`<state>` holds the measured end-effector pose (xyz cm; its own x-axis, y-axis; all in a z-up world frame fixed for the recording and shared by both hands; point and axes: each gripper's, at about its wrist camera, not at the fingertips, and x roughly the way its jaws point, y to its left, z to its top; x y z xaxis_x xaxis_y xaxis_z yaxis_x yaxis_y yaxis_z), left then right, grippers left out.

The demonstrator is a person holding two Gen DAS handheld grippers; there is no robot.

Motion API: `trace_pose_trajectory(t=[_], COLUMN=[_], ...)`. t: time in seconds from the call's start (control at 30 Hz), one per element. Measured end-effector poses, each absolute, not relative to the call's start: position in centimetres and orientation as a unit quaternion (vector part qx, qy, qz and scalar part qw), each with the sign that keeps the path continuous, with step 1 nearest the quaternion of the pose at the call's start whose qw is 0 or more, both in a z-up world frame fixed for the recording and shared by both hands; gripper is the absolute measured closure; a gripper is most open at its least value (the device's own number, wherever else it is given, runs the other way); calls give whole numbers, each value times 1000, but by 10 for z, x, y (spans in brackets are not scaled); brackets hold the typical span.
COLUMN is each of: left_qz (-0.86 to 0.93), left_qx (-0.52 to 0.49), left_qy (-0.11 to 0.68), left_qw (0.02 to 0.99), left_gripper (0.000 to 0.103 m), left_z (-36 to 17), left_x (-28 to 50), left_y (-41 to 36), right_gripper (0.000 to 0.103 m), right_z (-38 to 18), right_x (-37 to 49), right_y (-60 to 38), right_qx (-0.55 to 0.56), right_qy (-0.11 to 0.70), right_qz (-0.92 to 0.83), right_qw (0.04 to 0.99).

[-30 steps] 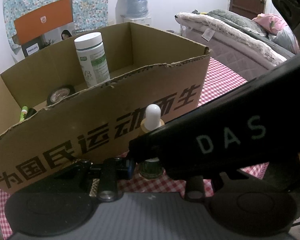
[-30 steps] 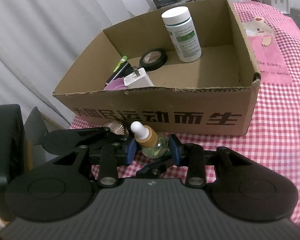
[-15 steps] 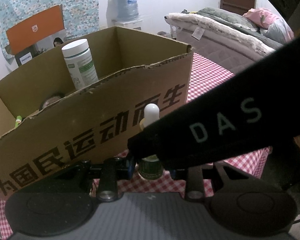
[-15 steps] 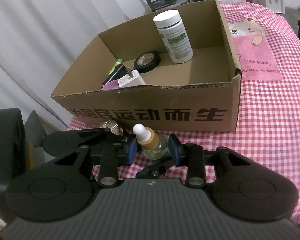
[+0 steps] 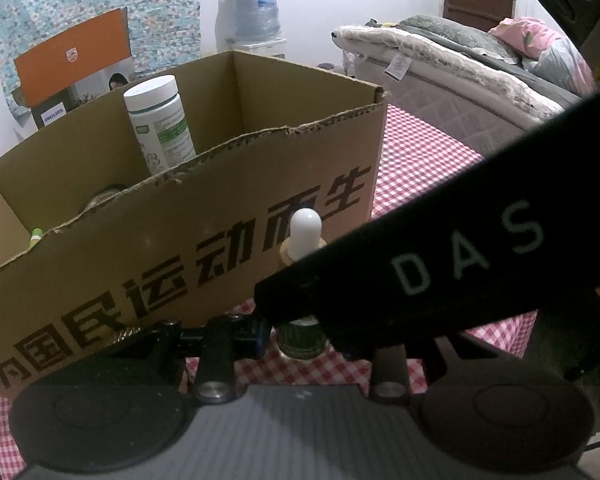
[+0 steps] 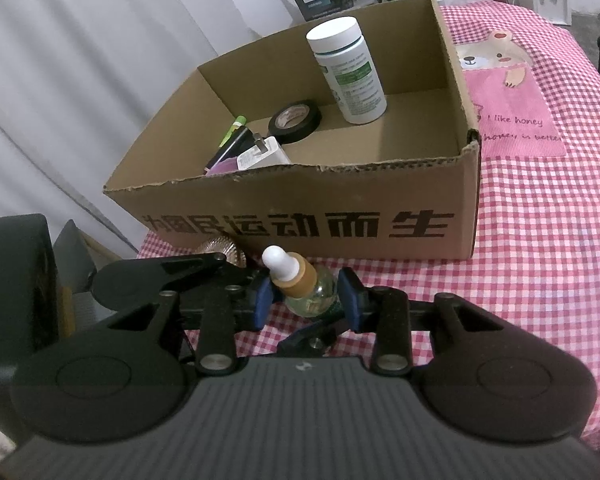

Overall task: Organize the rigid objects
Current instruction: 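Carry the green dropper bottle into the box and open the right gripper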

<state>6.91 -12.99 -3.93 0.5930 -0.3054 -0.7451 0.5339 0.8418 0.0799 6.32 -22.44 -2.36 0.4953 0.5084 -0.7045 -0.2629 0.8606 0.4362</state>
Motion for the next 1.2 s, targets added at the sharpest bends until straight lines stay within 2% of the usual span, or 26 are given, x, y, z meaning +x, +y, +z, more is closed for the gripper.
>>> trace_pose_trajectory(t=[0.43, 0.8, 1.0, 1.2], left_qz=[-236, -211, -202, -193], left_qx=[142, 141, 133, 116], left_qy=[362, 295, 276, 302], left_qw=[891, 921, 930, 926], left_gripper=[70, 70, 70, 70], left_z=[-18, 60, 94, 96], left_x=[54, 44, 72, 125], left_y=[-128, -115, -112, -111], right_gripper=[68, 68, 68, 68], right_z=[-6, 69, 109, 124], right_x=[43, 27, 47, 92], right_y=[-224, -219, -215, -212], right_qx=[127, 101, 78, 65], right_qy=[428, 351, 318, 328], right_qz=[229, 273, 294, 300], right_qw=[865, 890, 898, 894])
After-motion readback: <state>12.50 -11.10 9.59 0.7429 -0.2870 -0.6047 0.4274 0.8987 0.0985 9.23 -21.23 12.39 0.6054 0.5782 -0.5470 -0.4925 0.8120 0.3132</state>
